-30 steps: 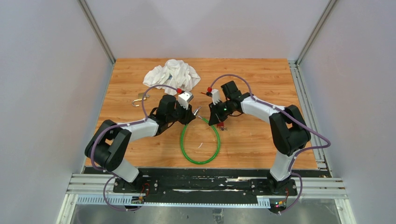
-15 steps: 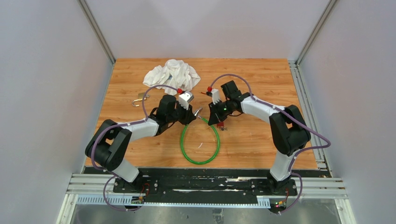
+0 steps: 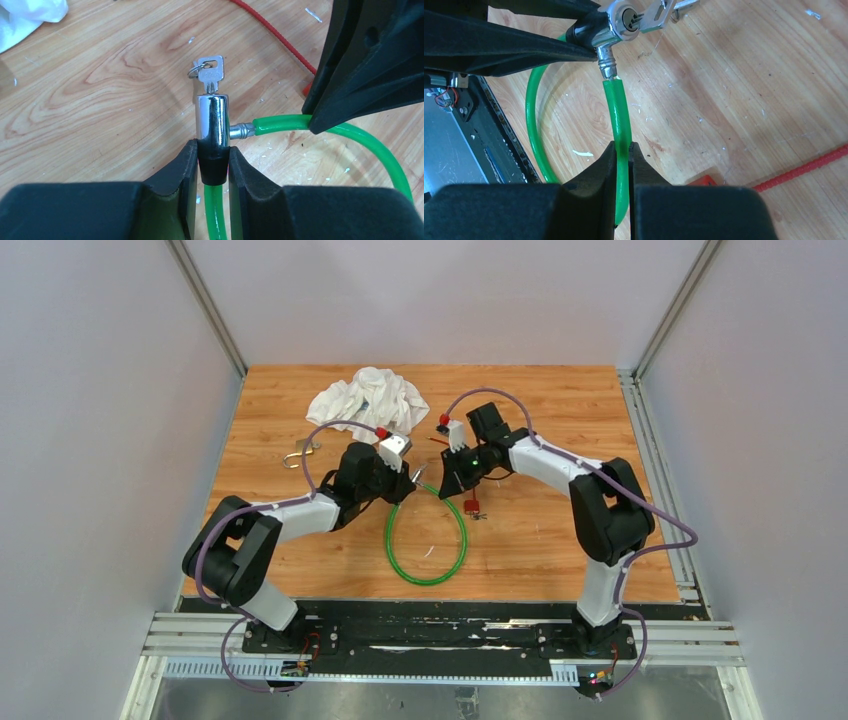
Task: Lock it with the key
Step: Lock the lock.
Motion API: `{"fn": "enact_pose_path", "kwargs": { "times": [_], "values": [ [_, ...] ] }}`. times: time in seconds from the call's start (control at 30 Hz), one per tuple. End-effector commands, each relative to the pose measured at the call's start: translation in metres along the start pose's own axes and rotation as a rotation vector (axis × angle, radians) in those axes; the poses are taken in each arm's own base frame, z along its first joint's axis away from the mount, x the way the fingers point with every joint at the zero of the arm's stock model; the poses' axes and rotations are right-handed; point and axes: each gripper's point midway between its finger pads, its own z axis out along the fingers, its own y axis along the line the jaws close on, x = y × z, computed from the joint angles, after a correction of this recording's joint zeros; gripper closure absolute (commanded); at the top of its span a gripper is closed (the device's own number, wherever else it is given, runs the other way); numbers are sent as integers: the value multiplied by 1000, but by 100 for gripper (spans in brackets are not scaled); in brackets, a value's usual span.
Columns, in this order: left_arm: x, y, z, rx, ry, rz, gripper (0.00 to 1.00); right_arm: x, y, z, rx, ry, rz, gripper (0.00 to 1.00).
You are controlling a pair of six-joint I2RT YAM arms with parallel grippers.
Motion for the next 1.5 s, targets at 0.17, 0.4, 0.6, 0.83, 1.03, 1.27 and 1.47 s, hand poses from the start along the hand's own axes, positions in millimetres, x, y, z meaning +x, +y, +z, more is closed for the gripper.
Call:
{"fn": "enact_pose_path", "kwargs": {
  "times": [0.17,0.4,0.6,0.83,1.03,1.27,1.47],
  "values": [
    [-20,-5,8,9,-44,-72,100,-14,4,21,-23,-29,-12,99],
    [-13,15,6,-116,-21,-79,100,-10,-6,38,-36,-28,6,99],
    [-10,27,4,-180,-11,-75,100,-2,-6,47,-78,-2,9,88],
    [-7,30,5,-197,-1,-72,100,15,-12,55,-77,41,18,75],
    [-7,30,5,-198,-2,-69,100,20,-13,57,-79,51,11,73],
    [-7,19,8,-128,5,-64,100,10,-4,54,-112,26,11,98],
    [-6,8,11,-63,6,-60,100,-5,5,51,-114,-12,1,99]
  ]
}}
